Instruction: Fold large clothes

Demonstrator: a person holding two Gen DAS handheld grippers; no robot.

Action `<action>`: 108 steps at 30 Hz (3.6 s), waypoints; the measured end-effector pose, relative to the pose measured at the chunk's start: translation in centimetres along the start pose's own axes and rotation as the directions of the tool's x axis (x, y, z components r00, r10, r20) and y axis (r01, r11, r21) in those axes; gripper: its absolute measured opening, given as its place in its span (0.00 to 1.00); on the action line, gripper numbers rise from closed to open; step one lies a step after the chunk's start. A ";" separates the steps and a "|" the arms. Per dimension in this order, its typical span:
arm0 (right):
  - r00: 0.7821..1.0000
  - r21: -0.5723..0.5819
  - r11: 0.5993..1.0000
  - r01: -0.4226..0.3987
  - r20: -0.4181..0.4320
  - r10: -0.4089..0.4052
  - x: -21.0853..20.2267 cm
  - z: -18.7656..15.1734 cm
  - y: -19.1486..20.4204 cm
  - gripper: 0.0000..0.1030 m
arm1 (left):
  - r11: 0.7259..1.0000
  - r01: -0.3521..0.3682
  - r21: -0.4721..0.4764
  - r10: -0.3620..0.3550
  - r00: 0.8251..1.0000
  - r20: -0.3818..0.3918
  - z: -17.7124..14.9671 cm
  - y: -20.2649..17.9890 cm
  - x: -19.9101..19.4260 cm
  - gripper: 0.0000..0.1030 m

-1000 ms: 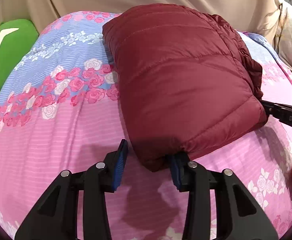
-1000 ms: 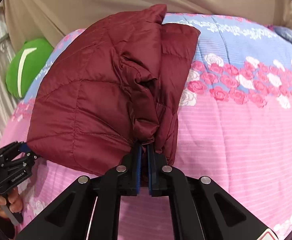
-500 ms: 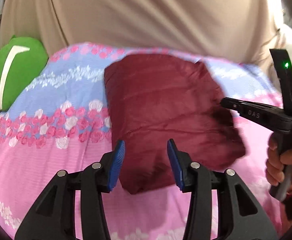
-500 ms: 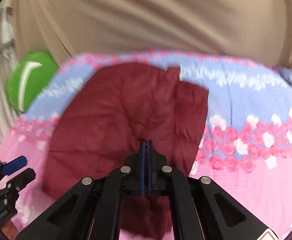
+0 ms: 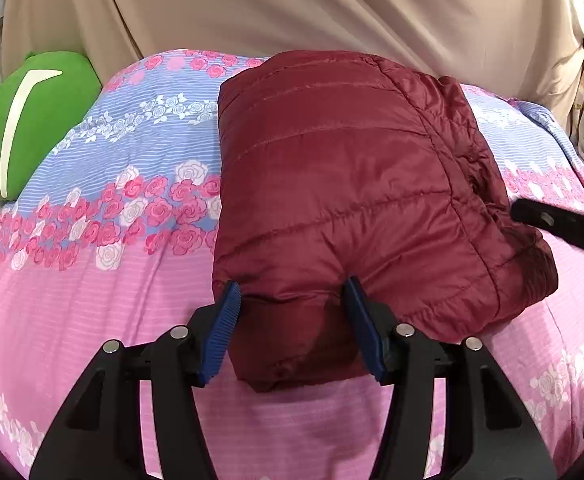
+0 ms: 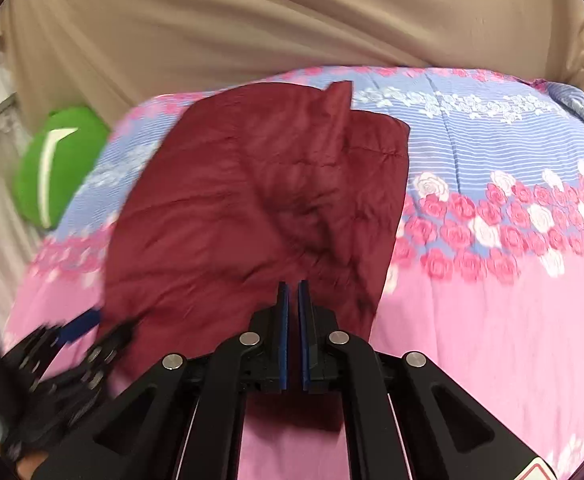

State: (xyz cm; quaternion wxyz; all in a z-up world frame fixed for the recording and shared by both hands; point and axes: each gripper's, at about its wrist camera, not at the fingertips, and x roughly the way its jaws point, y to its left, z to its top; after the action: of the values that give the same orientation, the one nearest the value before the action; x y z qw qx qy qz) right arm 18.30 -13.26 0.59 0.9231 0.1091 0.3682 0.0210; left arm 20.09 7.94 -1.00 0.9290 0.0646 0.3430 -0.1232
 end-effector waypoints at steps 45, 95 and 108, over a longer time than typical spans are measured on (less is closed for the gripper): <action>0.975 -0.068 0.973 0.221 0.023 -0.220 -3.5 -14.0 0.8 0.62 | 0.985 -0.154 -0.082 0.155 0.988 0.001 -9.4 -5.0 -4.5 0.89; 0.966 -0.067 0.964 0.257 0.029 -0.255 -3.5 -14.5 1.6 0.62 | 0.977 -0.211 -0.035 0.212 0.977 0.008 -9.8 -6.2 -4.6 0.83; 0.964 -0.062 0.963 0.264 0.034 -0.262 -3.6 -14.5 1.5 0.62 | 0.976 -0.215 -0.025 0.215 0.976 0.016 -9.8 -6.4 -4.7 0.83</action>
State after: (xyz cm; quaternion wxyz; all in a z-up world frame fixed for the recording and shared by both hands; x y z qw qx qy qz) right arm 5.81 -9.49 -6.89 0.9254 0.0292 0.3667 -0.0911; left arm 8.83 4.70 -5.53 0.9407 0.0897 0.3265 -0.0187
